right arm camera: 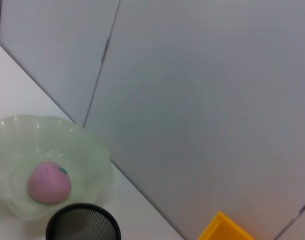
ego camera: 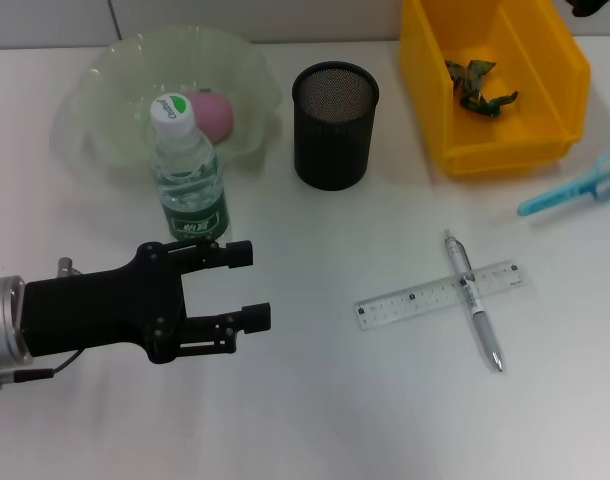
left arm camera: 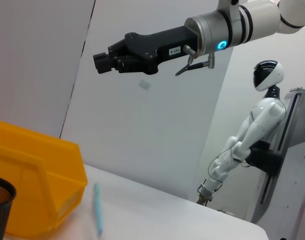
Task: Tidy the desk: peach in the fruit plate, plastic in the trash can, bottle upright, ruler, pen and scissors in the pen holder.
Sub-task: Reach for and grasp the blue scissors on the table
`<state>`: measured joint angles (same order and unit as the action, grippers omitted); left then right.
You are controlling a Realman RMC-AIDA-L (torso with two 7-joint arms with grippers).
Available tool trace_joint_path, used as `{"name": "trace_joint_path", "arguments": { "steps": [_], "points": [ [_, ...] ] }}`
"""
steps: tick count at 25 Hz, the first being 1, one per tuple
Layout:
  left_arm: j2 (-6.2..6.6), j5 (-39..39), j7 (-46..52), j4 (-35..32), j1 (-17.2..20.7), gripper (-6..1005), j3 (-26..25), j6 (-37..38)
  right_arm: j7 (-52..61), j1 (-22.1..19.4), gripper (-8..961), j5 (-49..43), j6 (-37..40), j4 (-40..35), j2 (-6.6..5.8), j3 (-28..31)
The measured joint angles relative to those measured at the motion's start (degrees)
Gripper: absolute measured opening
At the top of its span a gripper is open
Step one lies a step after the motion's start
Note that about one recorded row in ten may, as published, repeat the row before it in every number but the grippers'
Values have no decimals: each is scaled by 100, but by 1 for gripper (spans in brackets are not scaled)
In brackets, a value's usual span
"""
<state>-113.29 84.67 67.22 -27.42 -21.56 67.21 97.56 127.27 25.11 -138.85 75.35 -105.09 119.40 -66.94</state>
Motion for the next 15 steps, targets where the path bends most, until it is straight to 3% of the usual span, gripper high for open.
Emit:
{"name": "trace_joint_path", "arguments": {
  "steps": [4,10,15],
  "points": [
    [6,3,36,0,1,784,-13,0,-26,40,94,13,-82,90,1,-64],
    [10,3,46,0,-32,784,-18,-1,124,57,96,-6,26,137,-8,-21],
    [29,4,103,0,-96,784,-17,-14,329,148,105,-258,715,154,-25,169]
  ]
}}
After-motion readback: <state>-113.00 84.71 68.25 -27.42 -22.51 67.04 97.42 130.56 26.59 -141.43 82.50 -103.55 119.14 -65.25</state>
